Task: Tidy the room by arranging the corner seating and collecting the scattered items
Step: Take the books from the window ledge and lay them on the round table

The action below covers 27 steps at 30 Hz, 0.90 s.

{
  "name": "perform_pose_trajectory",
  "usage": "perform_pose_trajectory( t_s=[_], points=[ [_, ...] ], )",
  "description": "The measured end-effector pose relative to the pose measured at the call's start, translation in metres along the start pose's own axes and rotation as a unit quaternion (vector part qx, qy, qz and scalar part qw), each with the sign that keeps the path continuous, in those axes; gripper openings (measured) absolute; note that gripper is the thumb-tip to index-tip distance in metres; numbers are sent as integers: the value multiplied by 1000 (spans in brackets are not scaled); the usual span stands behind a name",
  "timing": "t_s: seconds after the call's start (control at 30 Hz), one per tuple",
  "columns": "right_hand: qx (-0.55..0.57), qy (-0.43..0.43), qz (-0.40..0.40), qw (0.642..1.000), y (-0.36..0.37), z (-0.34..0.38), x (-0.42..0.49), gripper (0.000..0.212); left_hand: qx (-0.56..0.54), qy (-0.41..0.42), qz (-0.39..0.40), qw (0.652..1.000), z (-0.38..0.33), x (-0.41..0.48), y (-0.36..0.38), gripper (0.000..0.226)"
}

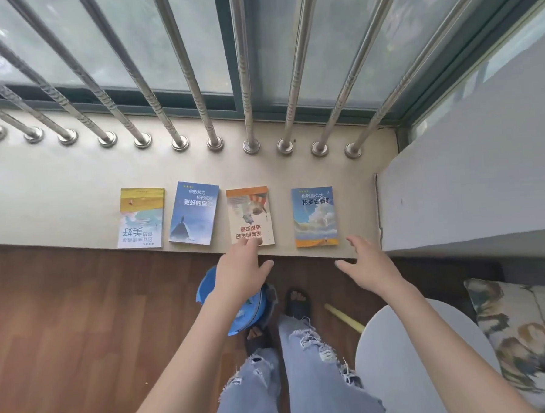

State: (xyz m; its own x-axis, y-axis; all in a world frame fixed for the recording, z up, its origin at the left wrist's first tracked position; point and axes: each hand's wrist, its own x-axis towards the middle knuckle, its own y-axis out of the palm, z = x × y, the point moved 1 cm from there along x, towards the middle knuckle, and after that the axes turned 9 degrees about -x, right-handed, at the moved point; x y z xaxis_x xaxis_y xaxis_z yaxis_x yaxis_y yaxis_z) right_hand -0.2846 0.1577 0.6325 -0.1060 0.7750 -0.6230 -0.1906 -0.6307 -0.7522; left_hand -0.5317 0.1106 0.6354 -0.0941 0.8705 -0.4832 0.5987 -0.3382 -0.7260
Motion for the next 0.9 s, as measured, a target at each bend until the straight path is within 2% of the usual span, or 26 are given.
perform_pose_trajectory(
  t_s=[0.2, 0.5, 0.67, 0.8, 0.9],
  points=[
    [-7, 23, 38, 999, 32, -22, 60, 66, -61, -43, -41, 996, 21, 47, 39, 48],
    [39, 65, 17, 997, 79, -39, 150, 62, -117, -151, -92, 977, 61, 113, 86, 49],
    [53, 82, -7, 995, 104, -43, 192, 65, -123, -168, -96, 973, 83, 149, 119, 51],
    [64, 103, -30, 992, 126, -53, 221, 68, -122, -182, -102, 970, 101, 177, 141, 58],
    [90, 143, -54, 984, 144, -59, 234, 83, -166, -237, -129, 949, 113, 192, 153, 72]
  ],
)
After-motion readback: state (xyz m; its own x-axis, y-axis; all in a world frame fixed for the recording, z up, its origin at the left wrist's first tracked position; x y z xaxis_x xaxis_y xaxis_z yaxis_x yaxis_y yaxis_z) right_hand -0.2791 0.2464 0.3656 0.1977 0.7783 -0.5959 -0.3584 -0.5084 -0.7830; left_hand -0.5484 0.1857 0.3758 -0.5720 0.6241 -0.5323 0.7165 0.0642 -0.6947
